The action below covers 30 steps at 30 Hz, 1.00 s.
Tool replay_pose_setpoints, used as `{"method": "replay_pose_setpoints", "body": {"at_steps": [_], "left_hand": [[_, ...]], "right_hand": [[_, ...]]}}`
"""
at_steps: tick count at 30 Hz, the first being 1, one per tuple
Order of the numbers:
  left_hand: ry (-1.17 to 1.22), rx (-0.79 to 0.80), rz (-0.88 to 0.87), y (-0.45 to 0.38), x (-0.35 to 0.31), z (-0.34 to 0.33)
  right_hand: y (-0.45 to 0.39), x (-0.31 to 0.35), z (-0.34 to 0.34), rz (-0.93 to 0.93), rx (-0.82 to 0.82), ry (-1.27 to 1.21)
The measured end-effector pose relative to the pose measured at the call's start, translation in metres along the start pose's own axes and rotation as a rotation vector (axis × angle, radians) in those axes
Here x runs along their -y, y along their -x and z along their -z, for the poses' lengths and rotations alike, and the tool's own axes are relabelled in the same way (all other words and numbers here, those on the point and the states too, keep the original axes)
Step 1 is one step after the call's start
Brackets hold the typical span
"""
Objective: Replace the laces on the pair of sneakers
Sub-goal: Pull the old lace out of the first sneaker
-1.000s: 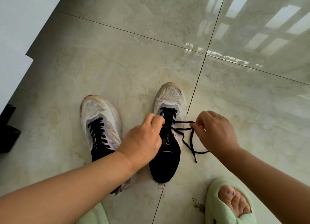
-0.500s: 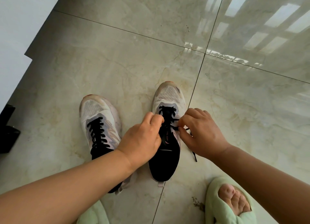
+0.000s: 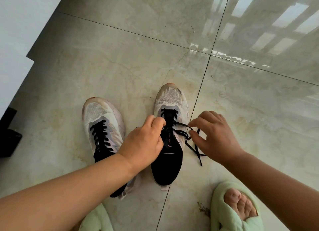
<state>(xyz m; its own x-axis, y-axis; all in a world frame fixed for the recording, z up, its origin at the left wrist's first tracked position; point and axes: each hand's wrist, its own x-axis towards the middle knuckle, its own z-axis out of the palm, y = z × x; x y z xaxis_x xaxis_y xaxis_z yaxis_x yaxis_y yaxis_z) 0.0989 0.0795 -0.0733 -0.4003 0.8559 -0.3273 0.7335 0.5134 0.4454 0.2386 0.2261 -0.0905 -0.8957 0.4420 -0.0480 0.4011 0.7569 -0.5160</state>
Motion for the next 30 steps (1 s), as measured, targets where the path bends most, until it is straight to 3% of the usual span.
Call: {"method": "replay_pose_setpoints", "body": {"at_steps": [5, 10, 14, 20, 25, 30], "left_hand": [[-0.011, 0.009, -0.001, -0.001, 0.000, 0.000], [-0.018, 0.016, -0.002, -0.001, 0.000, 0.000], [-0.004, 0.007, -0.004, 0.000, 0.000, 0.000], [0.005, 0.000, -0.005, 0.000, -0.001, 0.001], [0.017, -0.002, -0.004, -0.001, -0.001, 0.000], [0.013, -0.007, -0.006, 0.000, 0.000, 0.000]], "right_hand": [[-0.008, 0.016, -0.002, 0.017, 0.065, -0.182], [-0.012, 0.015, -0.004, -0.008, 0.110, -0.196], [-0.009, 0.001, -0.007, 0.010, 0.128, -0.039], [0.005, -0.025, -0.007, -0.242, 0.174, 0.239], [-0.004, 0.005, -0.007, -0.080, 0.061, -0.054], [-0.013, 0.018, -0.005, -0.001, 0.076, -0.115]]}}
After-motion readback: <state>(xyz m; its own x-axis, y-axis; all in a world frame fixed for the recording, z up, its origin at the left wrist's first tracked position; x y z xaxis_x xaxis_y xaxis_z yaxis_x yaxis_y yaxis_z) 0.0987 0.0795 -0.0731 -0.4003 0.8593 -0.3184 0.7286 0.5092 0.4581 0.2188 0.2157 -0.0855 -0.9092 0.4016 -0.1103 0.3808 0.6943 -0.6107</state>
